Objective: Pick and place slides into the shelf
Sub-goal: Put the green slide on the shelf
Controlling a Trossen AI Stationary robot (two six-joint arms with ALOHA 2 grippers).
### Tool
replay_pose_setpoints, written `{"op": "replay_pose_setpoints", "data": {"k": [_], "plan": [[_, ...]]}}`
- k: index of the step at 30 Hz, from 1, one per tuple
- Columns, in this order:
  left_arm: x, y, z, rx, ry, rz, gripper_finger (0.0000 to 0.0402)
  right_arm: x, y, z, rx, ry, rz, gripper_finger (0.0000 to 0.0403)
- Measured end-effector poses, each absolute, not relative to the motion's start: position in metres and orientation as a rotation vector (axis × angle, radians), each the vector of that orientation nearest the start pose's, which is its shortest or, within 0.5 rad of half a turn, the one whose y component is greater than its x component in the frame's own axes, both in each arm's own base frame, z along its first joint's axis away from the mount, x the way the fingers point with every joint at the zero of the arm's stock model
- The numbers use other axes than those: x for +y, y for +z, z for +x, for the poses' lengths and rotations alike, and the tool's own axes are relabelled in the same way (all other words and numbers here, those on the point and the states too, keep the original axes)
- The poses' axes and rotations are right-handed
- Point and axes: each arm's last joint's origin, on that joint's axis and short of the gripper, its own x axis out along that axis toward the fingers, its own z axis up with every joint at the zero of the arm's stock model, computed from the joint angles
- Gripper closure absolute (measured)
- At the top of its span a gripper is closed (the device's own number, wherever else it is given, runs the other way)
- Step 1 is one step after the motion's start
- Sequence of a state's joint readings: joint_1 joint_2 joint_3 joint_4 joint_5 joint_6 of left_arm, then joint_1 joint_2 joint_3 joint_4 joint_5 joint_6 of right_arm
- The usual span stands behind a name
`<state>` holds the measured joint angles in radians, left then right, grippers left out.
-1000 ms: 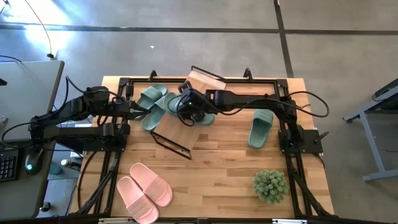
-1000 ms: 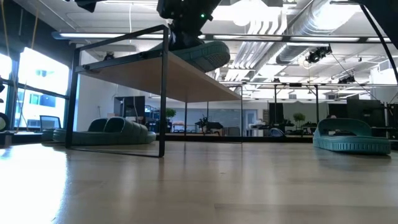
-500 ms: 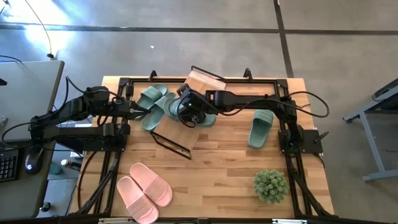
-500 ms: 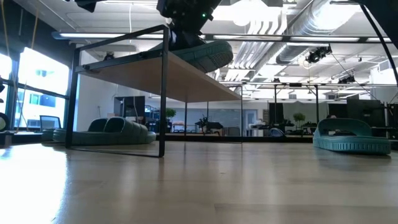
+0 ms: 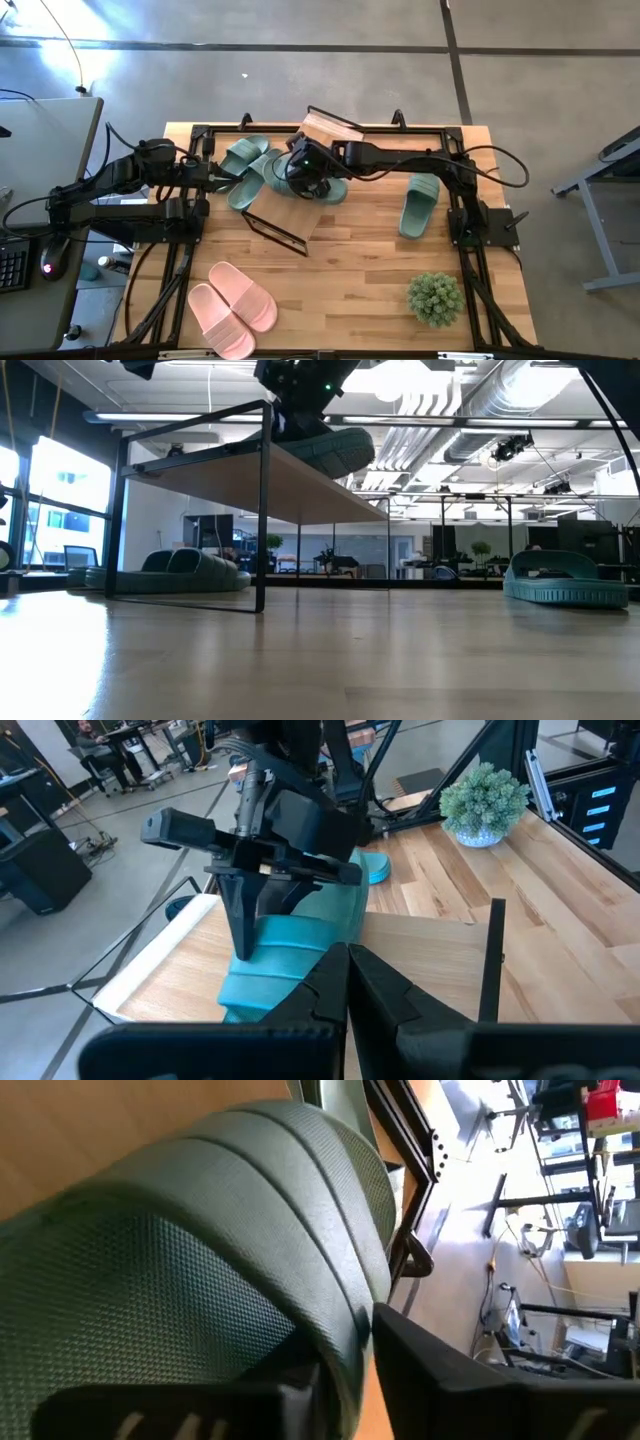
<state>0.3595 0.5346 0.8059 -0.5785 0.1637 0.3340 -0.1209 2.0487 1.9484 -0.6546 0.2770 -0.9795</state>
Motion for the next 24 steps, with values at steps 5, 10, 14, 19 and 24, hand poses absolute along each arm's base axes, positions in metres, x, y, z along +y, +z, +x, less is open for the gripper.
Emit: {"op": "replay_pose_setpoints", "data": {"k": [5, 10, 14, 19, 24], "plan": [[0.0324, 0.3323, 0.0996, 0.326, 0.142, 0.251, 0.0401, -0.0685, 0.3074, 0.4558, 0.89, 0.007, -0.963, 0.0316], [0.0324, 0.3324, 0.0996, 0.326, 0.142, 0.252, 0.0401, -0.068, 0.3075, 0.4561, 0.87, 0.038, -0.95, 0.0303], [0.0324, 0.3324, 0.0996, 0.326, 0.142, 0.252, 0.0401, -0.0671, 0.3073, 0.4562, 0.859, 0.06, -0.942, 0.0295], [0.0324, 0.3324, 0.0996, 0.326, 0.142, 0.252, 0.0401, -0.067, 0.307, 0.456, 0.86, 0.057, -0.926, 0.0292], [0.0324, 0.3324, 0.0996, 0.326, 0.142, 0.252, 0.0401, -0.0661, 0.3035, 0.4522, 0.907, 0.088, -0.908, 0.0292]]}}
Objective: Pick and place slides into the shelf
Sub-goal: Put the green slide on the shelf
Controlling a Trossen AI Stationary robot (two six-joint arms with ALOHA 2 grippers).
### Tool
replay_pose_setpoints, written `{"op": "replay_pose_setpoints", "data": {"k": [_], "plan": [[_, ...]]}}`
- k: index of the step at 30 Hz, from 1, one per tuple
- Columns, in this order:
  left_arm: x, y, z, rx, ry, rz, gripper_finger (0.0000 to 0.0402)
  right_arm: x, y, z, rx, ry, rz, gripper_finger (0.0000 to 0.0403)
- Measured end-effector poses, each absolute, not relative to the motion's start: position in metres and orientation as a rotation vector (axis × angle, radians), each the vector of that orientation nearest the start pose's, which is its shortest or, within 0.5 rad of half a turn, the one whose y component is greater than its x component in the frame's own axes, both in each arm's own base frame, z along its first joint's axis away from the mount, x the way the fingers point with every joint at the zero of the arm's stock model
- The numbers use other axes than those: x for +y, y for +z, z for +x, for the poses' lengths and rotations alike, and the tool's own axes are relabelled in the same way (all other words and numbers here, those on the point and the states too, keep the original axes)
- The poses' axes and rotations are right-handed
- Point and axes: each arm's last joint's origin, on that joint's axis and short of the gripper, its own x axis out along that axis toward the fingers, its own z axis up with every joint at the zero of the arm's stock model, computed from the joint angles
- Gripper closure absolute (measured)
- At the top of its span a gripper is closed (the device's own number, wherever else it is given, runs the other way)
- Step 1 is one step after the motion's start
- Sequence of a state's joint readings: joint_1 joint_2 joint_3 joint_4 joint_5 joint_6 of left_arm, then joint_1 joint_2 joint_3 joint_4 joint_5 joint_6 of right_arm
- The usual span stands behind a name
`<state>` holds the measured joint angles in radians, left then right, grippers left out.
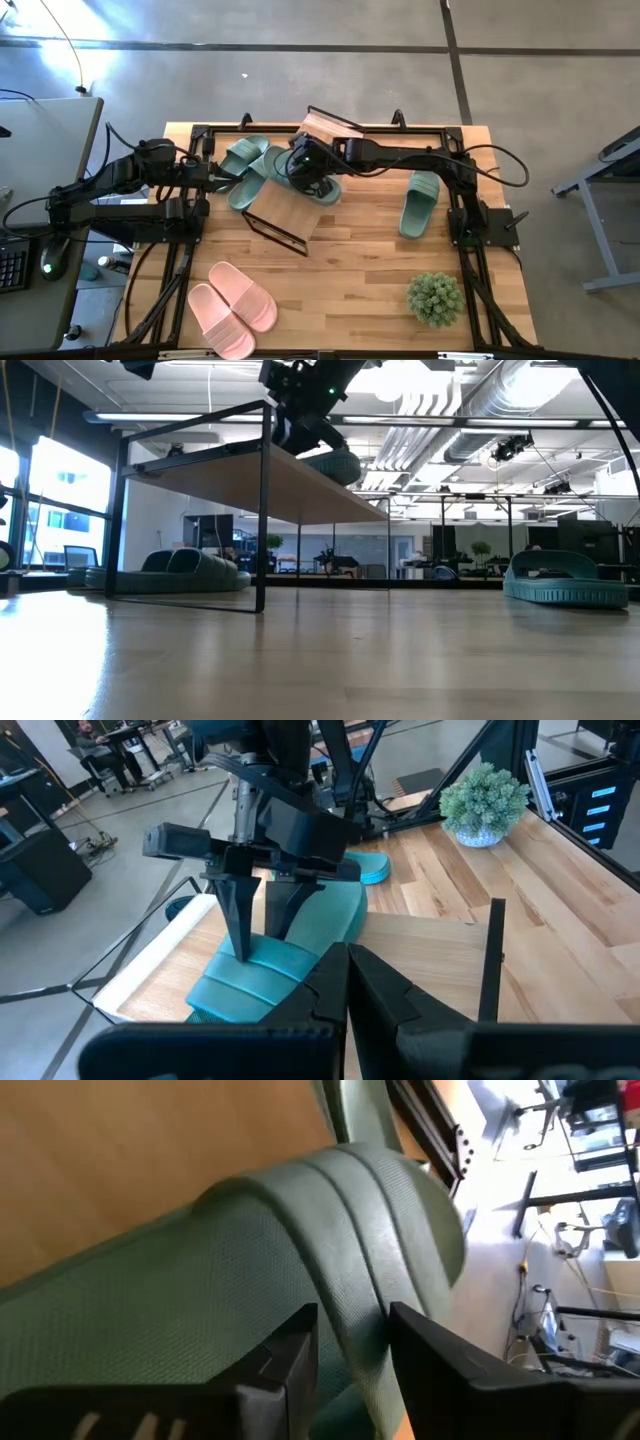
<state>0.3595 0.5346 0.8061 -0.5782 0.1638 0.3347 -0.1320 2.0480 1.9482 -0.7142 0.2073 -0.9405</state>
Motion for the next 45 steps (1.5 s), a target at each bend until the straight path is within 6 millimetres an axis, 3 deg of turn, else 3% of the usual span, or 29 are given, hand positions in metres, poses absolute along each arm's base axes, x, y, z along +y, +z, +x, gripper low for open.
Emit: {"op": "replay_pose_setpoints", "data": {"k": [6, 20, 30, 34, 39, 41, 45], "plan": [[0.032, 0.332, 0.1, 0.326, 0.142, 0.252, 0.0401, -0.06, 0.306, 0.449, 0.92, 0.082, -0.878, 0.0291], [0.032, 0.332, 0.1, 0.326, 0.142, 0.252, 0.0401, -0.055, 0.333, 0.426, 0.925, 0.058, -0.784, 0.0291], [0.032, 0.332, 0.1, 0.327, 0.142, 0.252, 0.0401, -0.03, 0.354, 0.394, 1.032, -0.014, -0.726, 0.0295], [0.032, 0.332, 0.1, 0.327, 0.142, 0.252, 0.0401, -0.018, 0.365, 0.363, 1.152, -0.117, -0.517, 0.0295], [0.032, 0.332, 0.1, 0.326, 0.142, 0.252, 0.0401, -0.009, 0.371, 0.322, 1.347, -0.271, -0.052, 0.0295], [0.032, 0.332, 0.1, 0.326, 0.142, 0.252, 0.0401, -0.005, 0.371, 0.316, 1.347, -0.391, 0.099, 0.0295], [0.033, 0.332, 0.102, 0.333, 0.14, 0.25, 0.0401, 0.012, 0.361, 0.302, 1.329, -0.472, 0.119, 0.0295]]}}
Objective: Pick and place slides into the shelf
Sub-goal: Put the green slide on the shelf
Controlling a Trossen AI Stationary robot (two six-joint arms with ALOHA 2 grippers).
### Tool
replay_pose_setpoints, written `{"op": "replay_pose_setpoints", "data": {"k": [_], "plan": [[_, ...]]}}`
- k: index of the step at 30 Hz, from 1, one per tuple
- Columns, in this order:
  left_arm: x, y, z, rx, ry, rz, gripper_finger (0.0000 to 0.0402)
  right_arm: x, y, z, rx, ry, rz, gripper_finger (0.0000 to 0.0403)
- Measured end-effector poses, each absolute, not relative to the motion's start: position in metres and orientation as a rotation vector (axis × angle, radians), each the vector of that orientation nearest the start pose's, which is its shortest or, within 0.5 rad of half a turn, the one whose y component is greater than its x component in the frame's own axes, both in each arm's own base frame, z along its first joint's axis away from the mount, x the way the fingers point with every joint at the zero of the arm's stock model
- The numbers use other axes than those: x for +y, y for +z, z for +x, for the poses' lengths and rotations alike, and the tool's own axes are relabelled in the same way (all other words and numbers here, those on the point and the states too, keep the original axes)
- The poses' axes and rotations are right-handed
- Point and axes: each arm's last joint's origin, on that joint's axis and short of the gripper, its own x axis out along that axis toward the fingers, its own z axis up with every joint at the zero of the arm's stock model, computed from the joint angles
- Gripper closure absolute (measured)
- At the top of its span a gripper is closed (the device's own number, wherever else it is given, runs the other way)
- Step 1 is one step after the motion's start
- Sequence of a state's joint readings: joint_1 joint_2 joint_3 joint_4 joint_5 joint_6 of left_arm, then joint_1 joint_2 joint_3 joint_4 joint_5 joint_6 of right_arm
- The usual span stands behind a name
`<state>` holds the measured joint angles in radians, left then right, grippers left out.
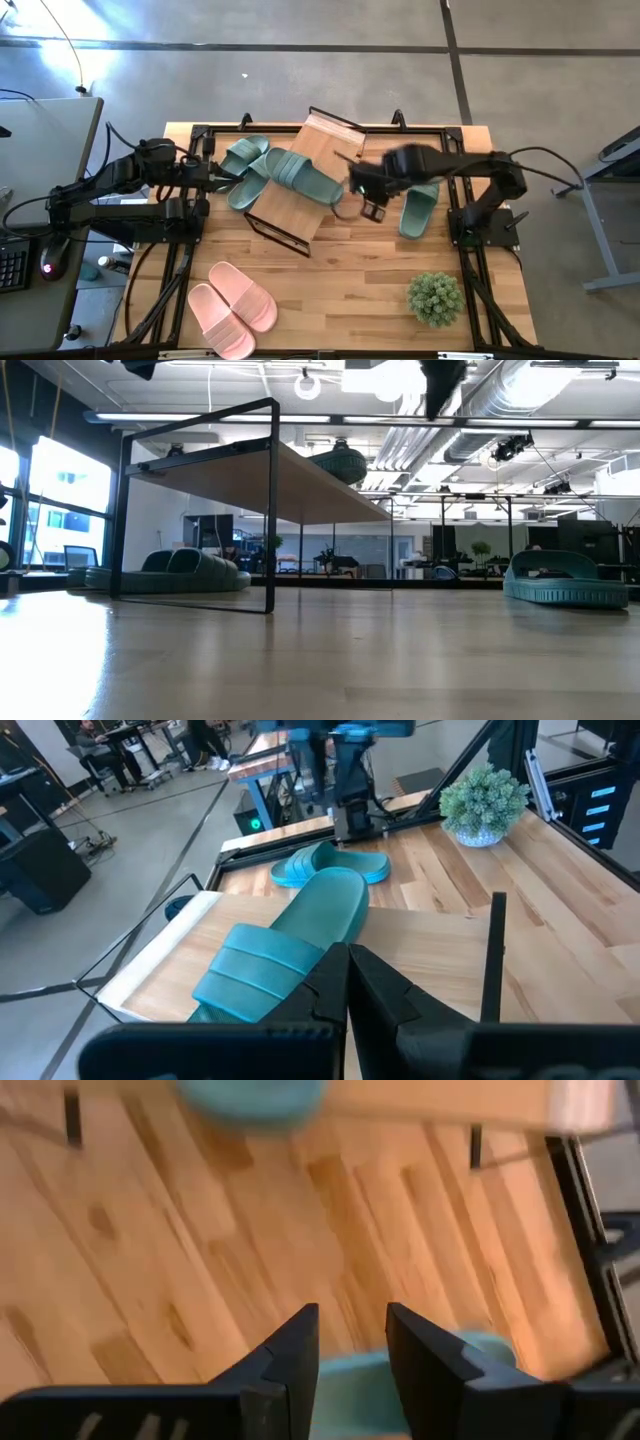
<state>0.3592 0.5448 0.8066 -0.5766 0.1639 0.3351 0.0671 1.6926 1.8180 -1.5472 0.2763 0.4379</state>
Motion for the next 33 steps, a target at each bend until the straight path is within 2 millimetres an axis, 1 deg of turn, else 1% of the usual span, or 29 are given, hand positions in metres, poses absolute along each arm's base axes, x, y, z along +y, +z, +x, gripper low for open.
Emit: {"op": "replay_pose_setpoints", "data": {"k": [1, 3, 6, 8, 9, 11, 13, 16, 18, 22, 25, 29, 33], "plan": [[0.033, 0.331, 0.103, 0.338, 0.14, 0.249, 0.0401, 0.016, 0.354, 0.296, 1.354, -0.518, 0.096, 0.0295], [0.034, 0.331, 0.103, 0.341, 0.139, 0.248, 0.0401, 0.023, 0.334, 0.284, 1.399, -0.594, 0.085, 0.0296], [0.035, 0.33, 0.106, 0.352, 0.134, 0.244, 0.0401, 0.027, 0.312, 0.258, 1.42, -0.71, 0.152, 0.0296], [0.036, 0.329, 0.109, 0.366, 0.133, 0.241, 0.0401, 0.029, 0.294, 0.241, 1.463, -0.814, 0.191, 0.0296], [0.037, 0.328, 0.111, 0.376, 0.135, 0.245, 0.0401, 0.03, 0.284, 0.234, 1.474, -0.852, 0.211, 0.0296], [0.038, 0.326, 0.115, 0.392, 0.132, 0.255, 0.0401, 0.029, 0.273, 0.22, 1.456, -0.913, 0.261, 0.0296], [0.04, 0.324, 0.119, 0.412, 0.127, 0.253, 0.0401, 0.027, 0.259, 0.209, 1.474, -0.973, 0.298, 0.0295], [0.042, 0.32, 0.127, 0.442, 0.101, 0.239, 0.0401, 0.026, 0.243, 0.199, 1.472, -1.026, 0.338, 0.0295], [0.043, 0.317, 0.132, 0.459, 0.072, 0.227, 0.0401, 0.025, 0.233, 0.193, 1.493, -1.057, 0.332, 0.0295], [0.044, 0.315, 0.138, 0.466, 0.025, 0.211, 0.0401, 0.023, 0.213, 0.185, 1.513, -1.078, 0.298, 0.0295], [0.045, 0.316, 0.141, 0.445, 0.005, 0.21, 0.0401, 0.022, 0.2, 0.183, 1.505, -1.069, 0.303, 0.0295], [0.044, 0.322, 0.142, 0.376, -0.011, 0.22, 0.0401, 0.022, 0.19, 0.18, 1.506, -1.048, 0.276, 0.0294], [0.045, 0.327, 0.144, 0.322, -0.002, 0.223, 0.0401, 0.02, 0.189, 0.18, 1.493, -1.049, 0.219, 0.0294]]}}
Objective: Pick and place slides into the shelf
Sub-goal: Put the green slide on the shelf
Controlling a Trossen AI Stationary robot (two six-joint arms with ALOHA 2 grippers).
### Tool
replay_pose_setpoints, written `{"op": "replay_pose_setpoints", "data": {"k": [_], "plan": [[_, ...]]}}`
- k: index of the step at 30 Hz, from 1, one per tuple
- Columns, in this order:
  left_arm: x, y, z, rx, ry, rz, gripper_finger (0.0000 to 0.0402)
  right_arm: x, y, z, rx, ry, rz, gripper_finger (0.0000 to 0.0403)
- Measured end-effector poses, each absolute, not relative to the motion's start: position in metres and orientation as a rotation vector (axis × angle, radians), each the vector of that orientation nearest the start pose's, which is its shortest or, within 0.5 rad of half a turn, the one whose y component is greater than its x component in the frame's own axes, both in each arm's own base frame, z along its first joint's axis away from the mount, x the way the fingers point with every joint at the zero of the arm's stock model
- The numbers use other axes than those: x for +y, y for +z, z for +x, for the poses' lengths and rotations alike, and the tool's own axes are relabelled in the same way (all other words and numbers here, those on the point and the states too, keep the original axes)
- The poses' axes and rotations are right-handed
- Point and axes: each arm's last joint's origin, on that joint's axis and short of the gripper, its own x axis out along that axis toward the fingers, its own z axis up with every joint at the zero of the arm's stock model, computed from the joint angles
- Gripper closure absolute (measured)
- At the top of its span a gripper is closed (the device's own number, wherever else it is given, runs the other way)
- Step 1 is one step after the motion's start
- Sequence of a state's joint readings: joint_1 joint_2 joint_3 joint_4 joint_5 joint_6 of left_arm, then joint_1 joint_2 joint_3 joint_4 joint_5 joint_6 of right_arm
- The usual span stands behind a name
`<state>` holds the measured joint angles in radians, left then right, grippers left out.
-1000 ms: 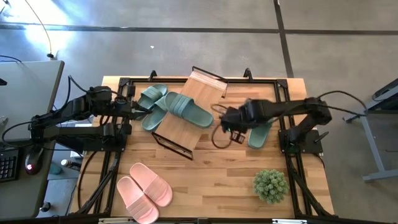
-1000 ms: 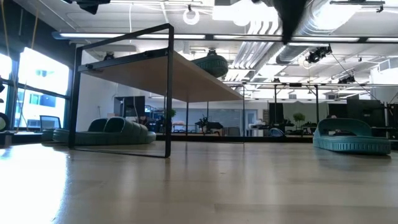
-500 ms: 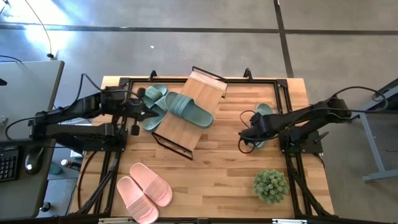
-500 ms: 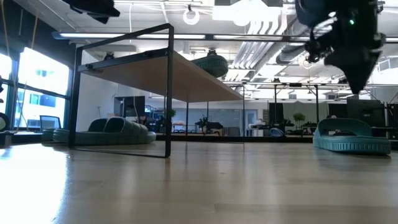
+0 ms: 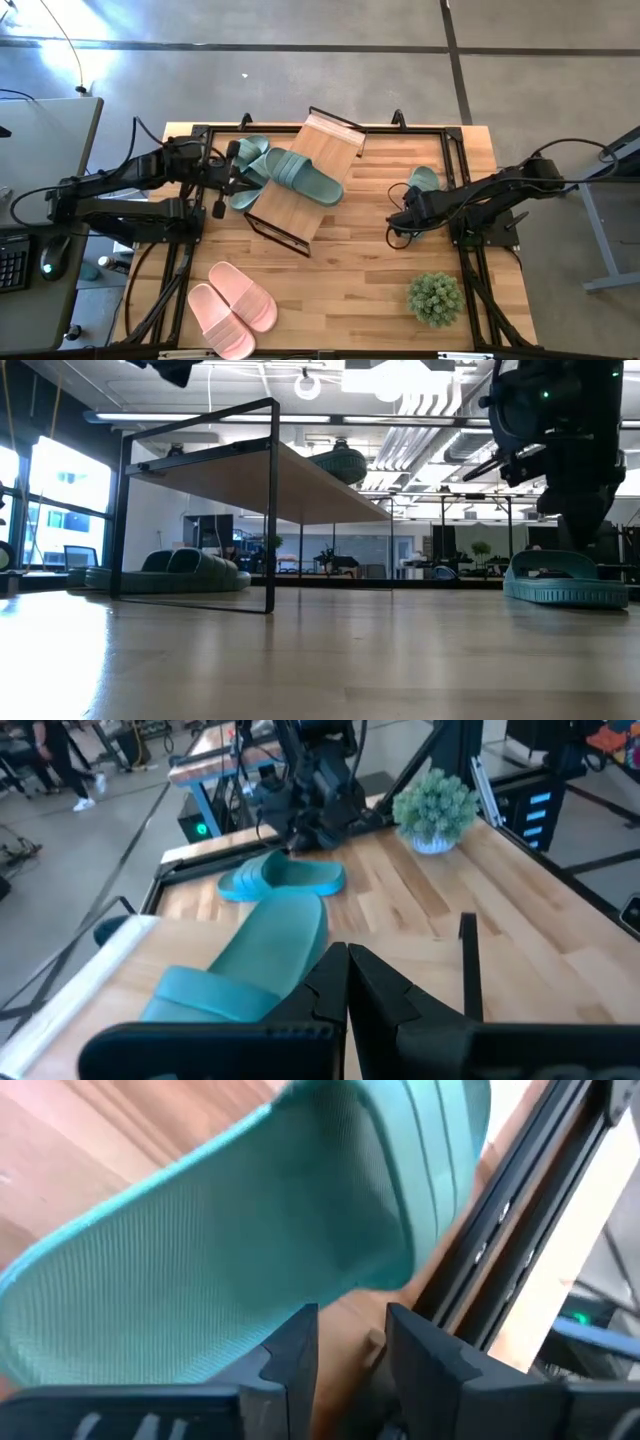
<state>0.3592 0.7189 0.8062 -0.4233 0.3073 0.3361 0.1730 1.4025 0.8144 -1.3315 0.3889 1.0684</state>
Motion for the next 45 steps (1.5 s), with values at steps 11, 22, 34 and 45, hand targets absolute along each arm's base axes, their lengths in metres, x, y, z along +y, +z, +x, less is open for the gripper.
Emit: {"op": "replay_pose_setpoints", "data": {"k": [11, 22, 34, 45], "plan": [[0.045, 0.329, 0.144, 0.307, 0.001, 0.229, 0.0401, 0.013, 0.192, 0.182, 1.492, -1.021, 0.106, 0.0263], [0.045, 0.328, 0.144, 0.308, 0.001, 0.228, 0.0401, -0.001, 0.184, 0.182, 1.482, -1.054, 0.101, 0.0187], [0.045, 0.328, 0.144, 0.312, 0.003, 0.227, 0.0401, -0.017, 0.161, 0.166, 1.505, -1.174, 0.193, 0.0212], [0.045, 0.328, 0.144, 0.315, 0.004, 0.227, 0.0401, -0.023, 0.151, 0.161, 1.497, -1.226, 0.291, 0.0284]]}}
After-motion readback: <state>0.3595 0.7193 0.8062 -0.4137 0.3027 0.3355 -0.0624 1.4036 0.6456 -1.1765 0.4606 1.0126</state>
